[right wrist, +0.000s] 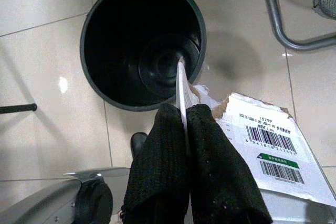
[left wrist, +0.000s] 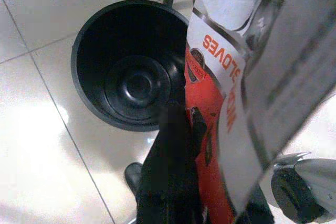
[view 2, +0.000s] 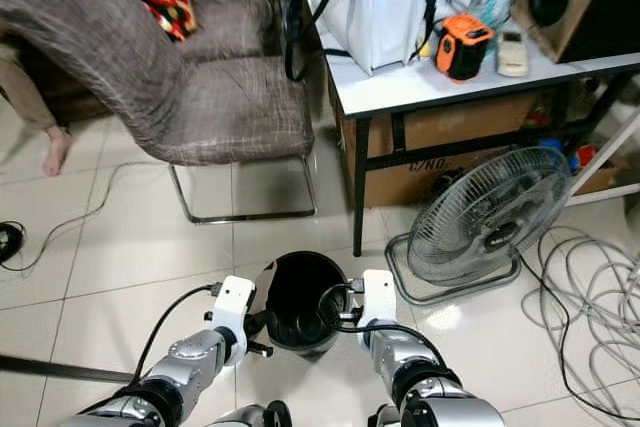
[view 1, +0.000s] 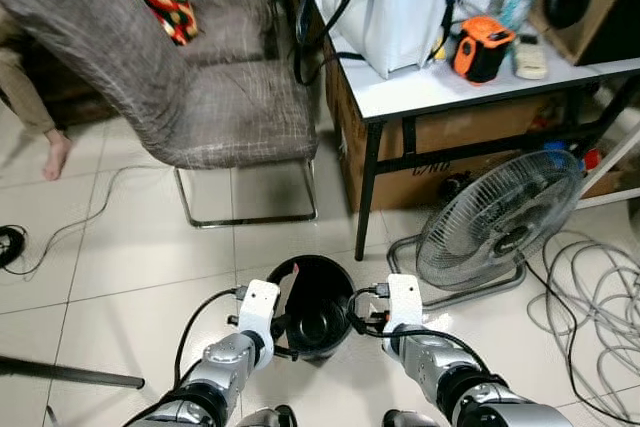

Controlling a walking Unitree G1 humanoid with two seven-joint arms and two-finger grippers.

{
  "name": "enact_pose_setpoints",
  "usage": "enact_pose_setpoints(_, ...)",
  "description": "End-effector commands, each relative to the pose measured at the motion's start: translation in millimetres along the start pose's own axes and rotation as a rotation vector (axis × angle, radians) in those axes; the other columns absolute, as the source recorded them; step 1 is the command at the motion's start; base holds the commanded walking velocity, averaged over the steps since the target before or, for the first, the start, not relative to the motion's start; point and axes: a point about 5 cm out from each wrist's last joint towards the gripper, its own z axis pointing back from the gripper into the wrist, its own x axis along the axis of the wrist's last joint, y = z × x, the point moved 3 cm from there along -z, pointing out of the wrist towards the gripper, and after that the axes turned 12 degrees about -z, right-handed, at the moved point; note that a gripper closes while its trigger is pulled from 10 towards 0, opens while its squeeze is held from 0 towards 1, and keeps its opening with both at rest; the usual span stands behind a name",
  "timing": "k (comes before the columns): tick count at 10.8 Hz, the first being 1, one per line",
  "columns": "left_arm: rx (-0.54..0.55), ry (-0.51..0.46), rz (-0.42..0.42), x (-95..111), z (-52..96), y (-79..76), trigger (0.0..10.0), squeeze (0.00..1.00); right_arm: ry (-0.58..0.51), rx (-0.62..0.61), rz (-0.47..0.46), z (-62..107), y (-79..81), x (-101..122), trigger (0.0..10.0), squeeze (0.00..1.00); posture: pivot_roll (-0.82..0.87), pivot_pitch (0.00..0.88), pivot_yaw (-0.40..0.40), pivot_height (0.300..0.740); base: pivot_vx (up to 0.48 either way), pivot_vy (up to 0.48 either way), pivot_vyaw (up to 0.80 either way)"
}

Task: Picking trash to rubbish bin

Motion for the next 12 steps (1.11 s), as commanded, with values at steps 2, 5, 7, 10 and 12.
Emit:
enact_pose_setpoints(2,-0.004,0.01,0.0,-4.1,0.9,-0.4,10.0,0.0,-0.004,-0.002,0.002,0.0,0.0,1.6,10.0,0.0,-0.15,0.155,0.076,0.74,0.39,0.0,0.0)
enact_pose_setpoints(5,0.01,0.014,0.012,-4.0,0.6,0.6,10.0,0.0,-0.003,-0.005,0.006,0.1,-1.1,1.9,10.0,0.0,-0.15,0.158,0.072,0.74,0.205,0.0,0.0)
enact_pose_setpoints(7,0.008,0.02,0.021,-6.7,1.1,-0.5,10.0,0.0,-0.002,-0.005,0.004,0.2,-1.4,1.7,10.0,0.0,-0.15,0.161,0.071,0.74,0.0,0.0,0.0)
enact_pose_setpoints(10,0.007,0.046,0.023,-18.1,3.4,-3.6,10.0,0.0,0.0,-0.001,0.004,0.3,-1.3,0.6,10.0,0.0,-0.15,0.168,0.07,0.74,0.0,0.0,0.0)
enact_pose_setpoints(12,0.002,0.067,0.042,-23.5,4.5,-4.6,10.0,0.0,-0.001,0.003,-0.001,0.2,-0.2,-0.3,10.0,0.0,-0.17,0.18,0.072,0.74,0.0,0.0,0.0)
